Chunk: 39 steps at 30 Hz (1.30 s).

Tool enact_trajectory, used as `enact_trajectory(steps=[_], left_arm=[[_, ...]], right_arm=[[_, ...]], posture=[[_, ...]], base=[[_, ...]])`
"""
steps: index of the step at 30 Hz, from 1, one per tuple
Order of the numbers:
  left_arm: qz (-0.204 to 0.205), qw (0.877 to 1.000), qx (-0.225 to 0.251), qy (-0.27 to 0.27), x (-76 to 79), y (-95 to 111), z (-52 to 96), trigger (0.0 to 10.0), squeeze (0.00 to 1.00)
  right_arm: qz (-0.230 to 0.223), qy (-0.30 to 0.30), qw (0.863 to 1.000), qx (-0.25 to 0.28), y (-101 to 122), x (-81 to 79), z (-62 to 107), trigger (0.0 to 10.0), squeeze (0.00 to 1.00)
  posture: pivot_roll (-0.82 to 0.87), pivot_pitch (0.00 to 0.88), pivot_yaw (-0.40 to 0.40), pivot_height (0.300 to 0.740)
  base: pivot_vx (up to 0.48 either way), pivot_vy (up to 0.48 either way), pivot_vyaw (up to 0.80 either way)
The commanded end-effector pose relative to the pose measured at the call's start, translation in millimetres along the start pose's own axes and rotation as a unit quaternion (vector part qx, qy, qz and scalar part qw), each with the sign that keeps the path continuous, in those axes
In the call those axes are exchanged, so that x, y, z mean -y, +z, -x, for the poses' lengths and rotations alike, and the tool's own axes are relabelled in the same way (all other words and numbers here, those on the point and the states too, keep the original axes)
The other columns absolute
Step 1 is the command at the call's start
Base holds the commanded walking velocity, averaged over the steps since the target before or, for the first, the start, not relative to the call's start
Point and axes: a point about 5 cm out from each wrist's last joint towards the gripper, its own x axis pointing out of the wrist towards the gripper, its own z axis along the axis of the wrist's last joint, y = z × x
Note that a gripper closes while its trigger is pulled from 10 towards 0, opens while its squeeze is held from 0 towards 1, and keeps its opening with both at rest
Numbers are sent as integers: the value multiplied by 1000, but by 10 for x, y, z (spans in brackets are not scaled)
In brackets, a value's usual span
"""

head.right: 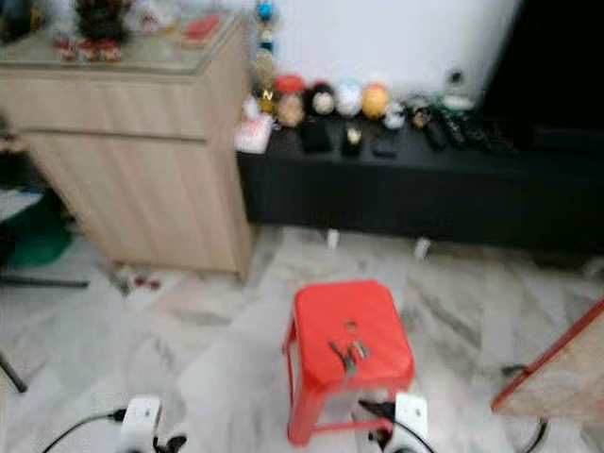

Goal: Hang keys on a hook

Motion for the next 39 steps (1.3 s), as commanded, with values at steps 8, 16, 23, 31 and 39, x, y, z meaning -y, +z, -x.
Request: enact_trajectory(steps=[8,16,23,31,39], left_arm=[[-1,1000,7,-3,24,25,-6,10000,0],[-1,1000,8,-5,45,34,-11,10000,0],[0,1000,9,-7,50,35,-11,10000,0],[2,1000,7,-9,92,38,-18,10000,0],[3,1000,11,-15,224,113,-49,10000,0]], right_arm=[[-6,-1,1000,-2,-17,5,3,10000,0],[-7,-3,1000,-3,-25,24,5,10000,0],[-4,-1,1000,-3,-24,15,4,10000,0],[-3,0,1000,-4,-24,11,3,10000,0],[0,0,1000,-7,-36,15,5,10000,0]], posture=[[-28,10,-31,740],[-27,15,-30,740],[-26,17,-32,740],[-25,19,-34,740],[-23,20,-35,740]], base=[[0,0,0],[0,0,0],[104,0,0],[258,0,0],[277,0,0]])
